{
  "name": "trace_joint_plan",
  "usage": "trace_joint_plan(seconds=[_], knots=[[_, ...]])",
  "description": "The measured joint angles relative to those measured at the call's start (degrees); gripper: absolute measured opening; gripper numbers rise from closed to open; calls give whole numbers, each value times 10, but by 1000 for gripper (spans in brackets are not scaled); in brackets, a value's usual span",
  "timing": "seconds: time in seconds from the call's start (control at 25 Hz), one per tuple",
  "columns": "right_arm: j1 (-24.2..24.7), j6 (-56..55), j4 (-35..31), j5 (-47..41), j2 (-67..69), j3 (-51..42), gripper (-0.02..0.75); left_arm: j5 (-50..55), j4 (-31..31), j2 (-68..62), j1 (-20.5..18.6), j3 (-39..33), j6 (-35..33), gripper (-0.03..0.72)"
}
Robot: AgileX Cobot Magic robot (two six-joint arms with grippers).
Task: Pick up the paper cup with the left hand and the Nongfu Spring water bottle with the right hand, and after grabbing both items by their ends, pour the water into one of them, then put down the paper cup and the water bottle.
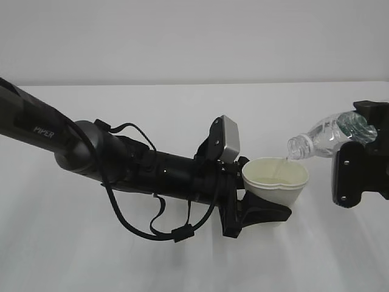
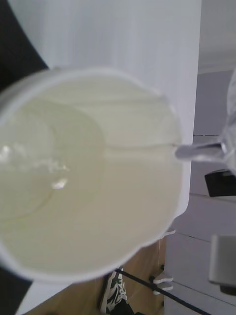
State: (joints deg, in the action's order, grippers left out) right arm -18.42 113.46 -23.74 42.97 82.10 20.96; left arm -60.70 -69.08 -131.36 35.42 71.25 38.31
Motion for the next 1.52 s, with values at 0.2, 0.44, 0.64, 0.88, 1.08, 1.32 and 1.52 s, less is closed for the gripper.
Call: trace_joint_plan(seconds=[0.2,0.44,0.64,0.88,1.08,1.32,1.52], knots=[[0,0,0,1,0,0,419,0,0,0,0,0,0,426],[0,0,1,3,0,0,419,1,0,0,0,0,0,426],[0,0,1,4,0,0,418,2,0,0,0,0,0,426],[0,1,1,4,0,0,418,2,-1,0,0,0,0,426],[0,1,1,4,0,0,418,2,-1,0,0,0,0,426],[0,3,2,4,0,0,418,2,-1,0,0,0,0,426],[0,5,2,4,0,0,418,2,-1,0,0,0,0,426]])
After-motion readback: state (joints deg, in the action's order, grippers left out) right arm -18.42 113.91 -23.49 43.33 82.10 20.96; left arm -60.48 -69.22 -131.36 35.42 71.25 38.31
